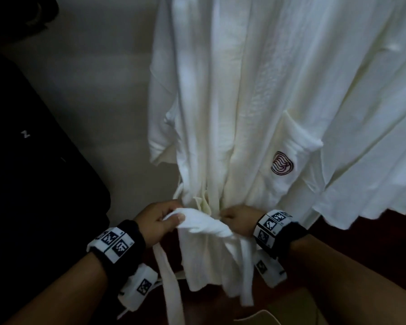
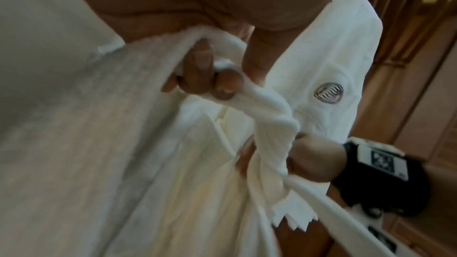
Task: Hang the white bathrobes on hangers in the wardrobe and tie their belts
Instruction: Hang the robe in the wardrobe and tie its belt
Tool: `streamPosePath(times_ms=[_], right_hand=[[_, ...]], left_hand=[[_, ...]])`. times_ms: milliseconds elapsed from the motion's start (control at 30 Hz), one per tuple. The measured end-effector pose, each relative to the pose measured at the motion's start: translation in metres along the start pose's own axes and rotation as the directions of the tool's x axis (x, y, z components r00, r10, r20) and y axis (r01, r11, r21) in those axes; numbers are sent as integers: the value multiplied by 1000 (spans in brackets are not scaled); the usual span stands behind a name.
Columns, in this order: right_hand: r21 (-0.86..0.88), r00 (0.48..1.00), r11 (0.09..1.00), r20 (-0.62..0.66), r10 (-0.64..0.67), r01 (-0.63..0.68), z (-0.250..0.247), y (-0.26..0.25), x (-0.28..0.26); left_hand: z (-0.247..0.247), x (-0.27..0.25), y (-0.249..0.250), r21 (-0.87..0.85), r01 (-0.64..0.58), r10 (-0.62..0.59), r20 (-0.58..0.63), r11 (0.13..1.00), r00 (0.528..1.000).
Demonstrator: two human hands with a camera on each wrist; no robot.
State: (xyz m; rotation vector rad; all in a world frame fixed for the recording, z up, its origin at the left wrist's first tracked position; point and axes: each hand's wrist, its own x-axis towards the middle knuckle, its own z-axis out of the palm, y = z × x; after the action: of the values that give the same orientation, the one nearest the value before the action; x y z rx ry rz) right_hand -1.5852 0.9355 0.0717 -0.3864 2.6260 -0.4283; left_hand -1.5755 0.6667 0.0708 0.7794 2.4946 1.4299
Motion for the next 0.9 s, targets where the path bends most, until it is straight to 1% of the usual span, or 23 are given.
streamPosePath(times_ms=[33, 67, 100, 133, 167, 200, 300, 333, 367, 467, 500, 533, 567, 600, 633, 667, 700, 733, 767, 800, 833, 867, 900], right_hand=[[93, 987, 996, -159, 2, 13, -5, 3, -3], [146, 951, 987, -310, -16, 64, -11, 6, -9], [195, 902, 972, -430, -32, 127, -14, 10, -14], [230, 855, 957, -517, -37, 180, -18, 12, -20], [250, 818, 948, -575, -20, 198, -18, 14, -26], [265, 787, 948, -617, 27, 175, -16, 17, -31], [307, 705, 951, -680, 202, 24, 16, 30, -39], [350, 702, 937, -664, 256, -10, 29, 33, -39], [417, 714, 909, -629, 307, -24, 41, 33, -38], [627, 767, 778, -487, 417, -25, 54, 28, -35], [655, 783, 755, -451, 428, -35, 53, 27, -34], [651, 805, 758, -423, 415, -48, 50, 25, -33], [621, 822, 782, -419, 384, -49, 45, 22, -33], [606, 824, 795, -437, 361, -27, 39, 18, -33], [641, 811, 767, -459, 363, 20, 30, 15, -33], [725, 792, 681, -474, 385, 102, 18, 11, -33], [824, 786, 516, -472, 399, 233, 5, 5, -35], [886, 806, 312, -449, 387, 343, -7, 0, -35], [894, 827, 168, -448, 341, 415, -17, -3, -36], [876, 828, 182, -481, 289, 446, -25, -6, -37], [844, 824, 306, -515, 237, 440, -31, -8, -38], [782, 824, 481, -534, 187, 397, -32, -8, -38], [690, 832, 645, -534, 148, 329, -30, -7, -38]], left_hand=[[0, 2, -2, 7, 0, 0, -5, 1000, 1000], [0, 3, -3, 18, 0, 0, -5, 1000, 1000], [0, 4, -2, 26, 1, -1, -5, 1000, 1000], [0, 5, -2, 22, -1, 2, -3, 1000, 1000], [1, 7, -1, 8, -3, 3, 3, 1000, 1000], [3, 8, 1, -12, -5, 5, 12, 1000, 1000], [8, 10, 7, -73, -4, 7, 40, 997, 999], [10, 11, 9, -85, -11, 16, 54, 996, 998], [12, 11, 10, -91, -16, 22, 70, 996, 997], [16, 11, 11, -72, -22, 28, 83, 997, 996], [16, 12, 11, -63, -23, 28, 73, 998, 997], [15, 13, 11, -56, -25, 29, 59, 998, 998], [14, 14, 10, -42, -23, 25, 44, 999, 999], [12, 14, 10, -14, -19, 19, 35, 1000, 999], [10, 14, 9, 25, -13, 12, 34, 1000, 999], [9, 13, 8, 59, -9, 7, 39, 998, 999], [9, 11, 7, 80, -6, 2, 48, 997, 999], [9, 9, 6, 87, -8, 3, 58, 996, 998], [10, 8, 7, 85, -12, 7, 62, 996, 998], [10, 7, 8, 77, -18, 14, 61, 997, 998], [11, 6, 11, 69, -27, 23, 60, 997, 998], [11, 7, 14, 61, -40, 36, 61, 997, 997], [11, 7, 18, 52, -51, 48, 63, 997, 997]])
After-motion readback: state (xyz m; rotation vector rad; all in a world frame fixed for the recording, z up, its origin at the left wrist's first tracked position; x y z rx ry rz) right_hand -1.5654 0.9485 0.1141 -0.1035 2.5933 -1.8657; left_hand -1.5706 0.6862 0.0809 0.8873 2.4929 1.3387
